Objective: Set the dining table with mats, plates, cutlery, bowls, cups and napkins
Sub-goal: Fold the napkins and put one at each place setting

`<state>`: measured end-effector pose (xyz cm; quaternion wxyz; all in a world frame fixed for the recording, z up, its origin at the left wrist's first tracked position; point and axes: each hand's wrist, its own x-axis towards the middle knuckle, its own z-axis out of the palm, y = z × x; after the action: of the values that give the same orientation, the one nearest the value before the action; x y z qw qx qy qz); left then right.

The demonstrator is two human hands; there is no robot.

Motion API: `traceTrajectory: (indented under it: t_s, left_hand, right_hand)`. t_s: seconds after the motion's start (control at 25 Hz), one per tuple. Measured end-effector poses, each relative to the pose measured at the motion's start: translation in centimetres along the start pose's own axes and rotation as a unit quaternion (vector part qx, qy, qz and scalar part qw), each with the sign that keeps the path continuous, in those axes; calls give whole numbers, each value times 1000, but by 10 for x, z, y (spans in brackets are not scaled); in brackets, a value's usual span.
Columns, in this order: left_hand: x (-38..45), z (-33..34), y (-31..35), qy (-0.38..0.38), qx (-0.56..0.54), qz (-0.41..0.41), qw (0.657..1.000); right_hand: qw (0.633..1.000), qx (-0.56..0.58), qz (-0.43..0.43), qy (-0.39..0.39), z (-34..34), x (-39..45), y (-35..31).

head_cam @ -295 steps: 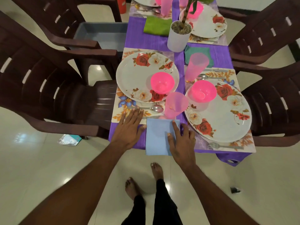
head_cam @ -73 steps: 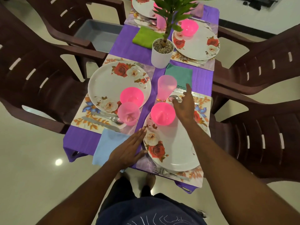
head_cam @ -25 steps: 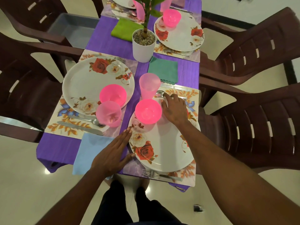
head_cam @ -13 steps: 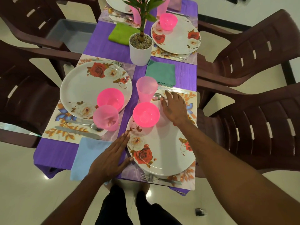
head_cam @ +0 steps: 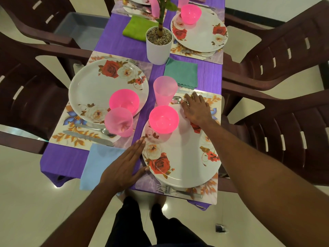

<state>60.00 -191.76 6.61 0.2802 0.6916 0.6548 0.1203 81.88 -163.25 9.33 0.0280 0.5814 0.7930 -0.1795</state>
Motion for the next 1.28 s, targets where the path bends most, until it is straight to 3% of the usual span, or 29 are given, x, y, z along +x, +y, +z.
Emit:
traceTrajectory:
  t_s: [0.48, 0.8, 1.28]
  left_hand:
    - [1, 0, 0, -1, -3, 2, 1000]
    - [1, -3, 3, 9, -10, 5, 1000]
    - [0, -2, 2, -1, 3, -5, 1000]
  right_hand:
    - [1000, 3, -5, -6, -4, 11, -11]
    - [995, -21, -3, 95, 9, -24, -19]
    - [995, -46, -19, 86, 17, -33, -12]
